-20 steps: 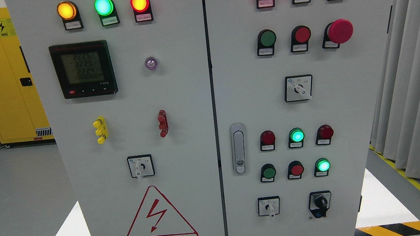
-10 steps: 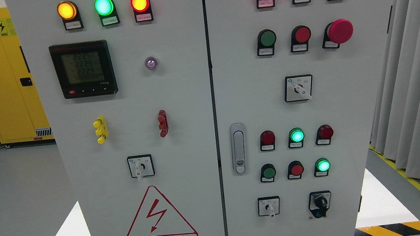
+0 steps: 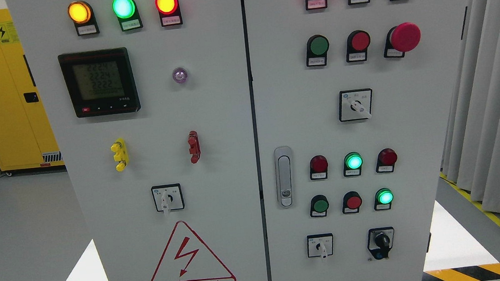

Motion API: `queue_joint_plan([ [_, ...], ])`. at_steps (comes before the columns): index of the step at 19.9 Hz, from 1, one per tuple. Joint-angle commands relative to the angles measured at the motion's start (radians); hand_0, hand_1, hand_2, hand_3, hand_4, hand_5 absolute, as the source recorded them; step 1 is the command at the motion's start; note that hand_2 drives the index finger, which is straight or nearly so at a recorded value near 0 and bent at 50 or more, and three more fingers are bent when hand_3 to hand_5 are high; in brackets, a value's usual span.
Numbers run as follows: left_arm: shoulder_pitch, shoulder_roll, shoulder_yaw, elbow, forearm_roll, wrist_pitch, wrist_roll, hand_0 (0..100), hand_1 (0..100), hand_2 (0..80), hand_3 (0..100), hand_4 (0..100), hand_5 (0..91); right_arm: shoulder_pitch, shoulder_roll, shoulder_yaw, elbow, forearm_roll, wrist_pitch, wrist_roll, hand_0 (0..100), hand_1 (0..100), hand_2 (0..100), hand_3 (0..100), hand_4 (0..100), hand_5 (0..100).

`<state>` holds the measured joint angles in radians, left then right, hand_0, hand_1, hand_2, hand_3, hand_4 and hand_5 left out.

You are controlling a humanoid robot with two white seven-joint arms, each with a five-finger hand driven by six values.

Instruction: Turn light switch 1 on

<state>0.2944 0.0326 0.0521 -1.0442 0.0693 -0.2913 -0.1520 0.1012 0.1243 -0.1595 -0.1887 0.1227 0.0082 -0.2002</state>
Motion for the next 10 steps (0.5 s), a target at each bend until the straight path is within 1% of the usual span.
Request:
queue_joint_plan([
  [1,0.054,0.020,0.020,-0.512,0.001,0.011,0.009,14,58,46.3,74,85,77.1,0.000,0.000,0.000,0.000,0.000,-0.001,0.001,0,50,4,0,0,0],
  [2,0.064,0.020,0.020,-0.558,0.001,0.011,0.011,9,61,49.8,78,88,81.5,0.000,0.000,0.000,0.000,0.000,-0.001,0.001,0,50,4,0,0,0],
  [4,0.071,0.015,0.020,-0.641,0.001,0.012,0.028,5,63,52.0,81,90,83.7,0.000,0.000,0.000,0.000,0.000,-0.001,0.001,0,50,4,0,0,0],
  [7,0.063,0.017,0.017,-0.744,0.003,0.030,0.055,3,64,53.0,84,91,84.9,0.000,0.000,0.000,0.000,0.000,-0.001,0.001,0,50,4,0,0,0],
  [10,0.028,0.007,0.012,-0.815,0.003,0.096,0.060,0,64,53.6,85,91,85.0,0.000,0.000,0.000,0.000,0.000,-0.001,0.001,0,50,4,0,0,0],
])
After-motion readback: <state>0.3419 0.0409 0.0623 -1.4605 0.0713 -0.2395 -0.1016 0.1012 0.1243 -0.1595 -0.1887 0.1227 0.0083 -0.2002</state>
